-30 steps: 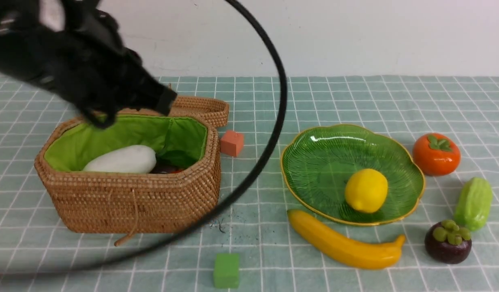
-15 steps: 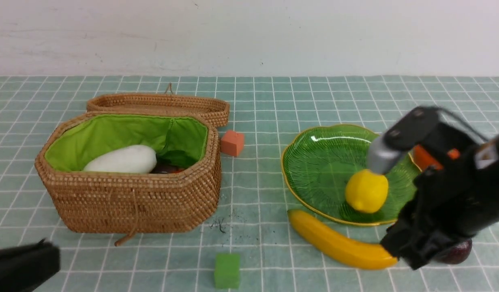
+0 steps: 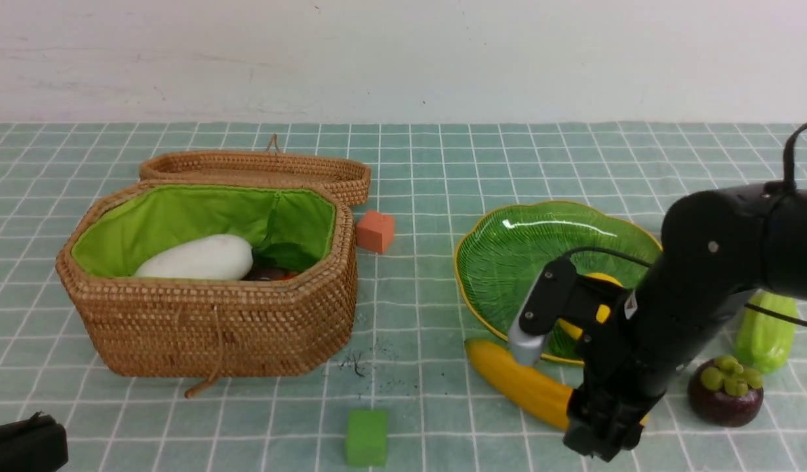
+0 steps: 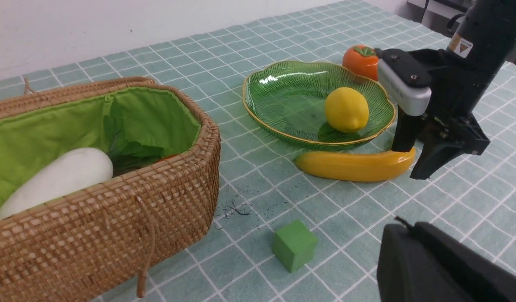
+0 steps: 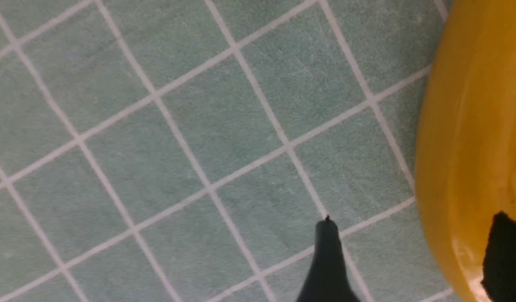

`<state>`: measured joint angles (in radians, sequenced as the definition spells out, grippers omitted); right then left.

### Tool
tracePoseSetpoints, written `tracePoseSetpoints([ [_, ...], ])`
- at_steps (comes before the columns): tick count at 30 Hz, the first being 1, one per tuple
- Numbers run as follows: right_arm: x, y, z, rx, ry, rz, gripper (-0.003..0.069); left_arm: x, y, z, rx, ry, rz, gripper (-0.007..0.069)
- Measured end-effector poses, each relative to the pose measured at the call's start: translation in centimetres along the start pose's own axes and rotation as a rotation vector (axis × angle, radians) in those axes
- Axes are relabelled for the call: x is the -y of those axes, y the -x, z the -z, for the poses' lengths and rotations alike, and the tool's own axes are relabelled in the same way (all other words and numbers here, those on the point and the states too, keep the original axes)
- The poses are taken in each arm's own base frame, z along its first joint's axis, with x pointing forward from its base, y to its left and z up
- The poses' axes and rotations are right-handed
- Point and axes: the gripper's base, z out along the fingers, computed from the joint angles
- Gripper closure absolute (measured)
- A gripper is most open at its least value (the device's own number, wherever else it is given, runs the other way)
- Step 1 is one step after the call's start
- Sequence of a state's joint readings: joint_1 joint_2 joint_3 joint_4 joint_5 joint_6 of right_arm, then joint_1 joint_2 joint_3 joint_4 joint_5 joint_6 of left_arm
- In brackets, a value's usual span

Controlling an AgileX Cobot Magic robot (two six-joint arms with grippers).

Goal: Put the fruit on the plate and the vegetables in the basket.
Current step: Use the right arm to grab a banana and put it into the right plate

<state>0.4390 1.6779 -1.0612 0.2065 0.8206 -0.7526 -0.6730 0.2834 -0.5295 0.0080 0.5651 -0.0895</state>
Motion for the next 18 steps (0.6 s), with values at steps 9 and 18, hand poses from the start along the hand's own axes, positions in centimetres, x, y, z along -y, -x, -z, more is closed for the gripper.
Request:
tracePoseSetpoints([
  [9, 0.8, 0.0, -1.3, -0.02, -0.049, 0.047, 0.018, 0.0, 0.0, 0.0, -0.001, -0.004, 0.007, 0.0638],
  [18, 1.1, -0.1, -3.4, -0.056, -0.023, 0.076, 0.018, 0.1, 0.0, 0.0, -0.002, -0.015, 0.023, 0.0638],
])
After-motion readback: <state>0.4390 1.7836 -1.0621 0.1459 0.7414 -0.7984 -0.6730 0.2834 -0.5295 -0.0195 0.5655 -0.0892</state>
